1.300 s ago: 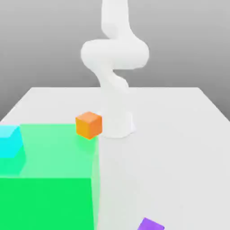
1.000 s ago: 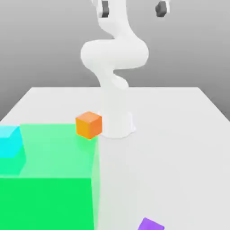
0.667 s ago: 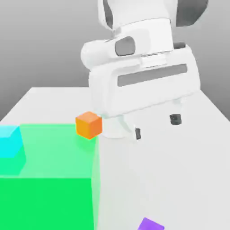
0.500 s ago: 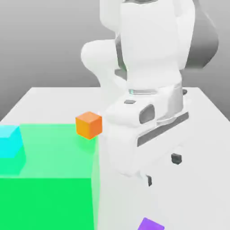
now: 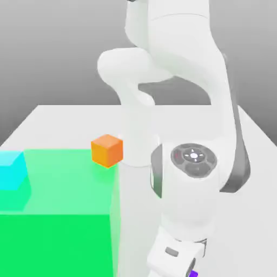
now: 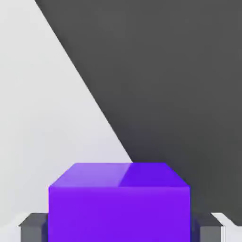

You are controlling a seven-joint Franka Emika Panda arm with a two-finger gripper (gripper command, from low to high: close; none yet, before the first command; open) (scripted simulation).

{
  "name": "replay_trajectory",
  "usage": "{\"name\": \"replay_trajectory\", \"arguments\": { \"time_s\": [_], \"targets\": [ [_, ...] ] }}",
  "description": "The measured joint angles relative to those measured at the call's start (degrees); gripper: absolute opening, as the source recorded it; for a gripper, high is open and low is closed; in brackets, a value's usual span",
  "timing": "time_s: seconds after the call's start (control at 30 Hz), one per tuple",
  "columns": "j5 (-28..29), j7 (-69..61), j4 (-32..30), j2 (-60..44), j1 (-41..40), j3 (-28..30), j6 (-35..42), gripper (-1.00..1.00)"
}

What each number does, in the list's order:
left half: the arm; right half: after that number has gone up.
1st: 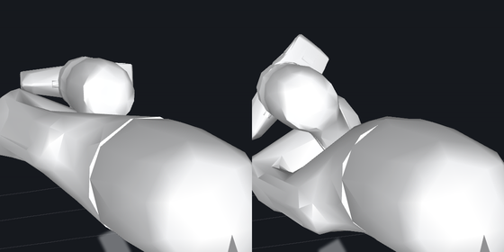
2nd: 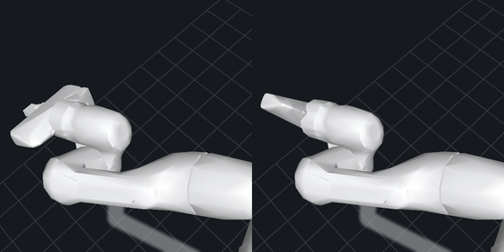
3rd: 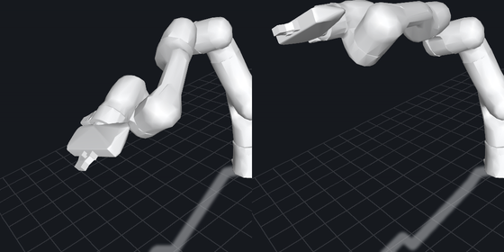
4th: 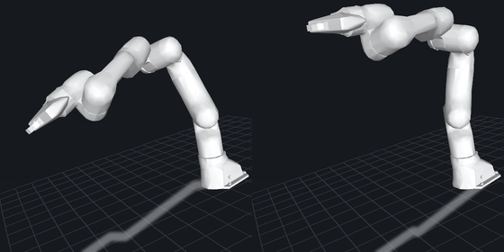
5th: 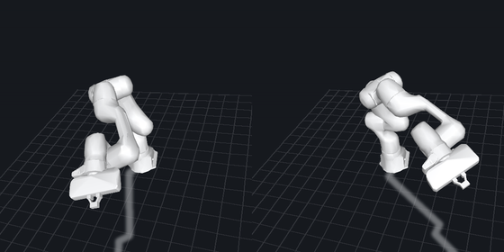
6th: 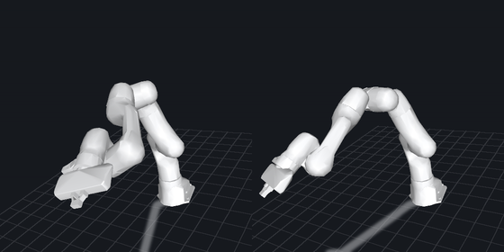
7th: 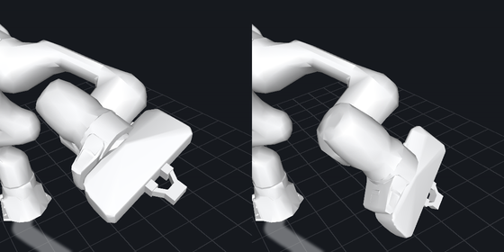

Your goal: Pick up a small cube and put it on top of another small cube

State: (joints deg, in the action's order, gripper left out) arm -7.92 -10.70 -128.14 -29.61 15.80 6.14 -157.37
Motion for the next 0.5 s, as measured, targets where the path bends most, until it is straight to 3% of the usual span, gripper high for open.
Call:
{"name": "replay_trajectory", "arguments": {
  "time_s": [0.1,0.27,0.5],
  "targets": [
    [0.1,0.0,0.0,0.1,0.0,0.0,0.1,-1.0],
    [1.9,0.0,-1.0,7.7,1.4,0.9,6.6,-1.0],
    [4.6,-2.7,5.0,19.9,-3.6,6.1,23.8,-1.0]
  ]
}}
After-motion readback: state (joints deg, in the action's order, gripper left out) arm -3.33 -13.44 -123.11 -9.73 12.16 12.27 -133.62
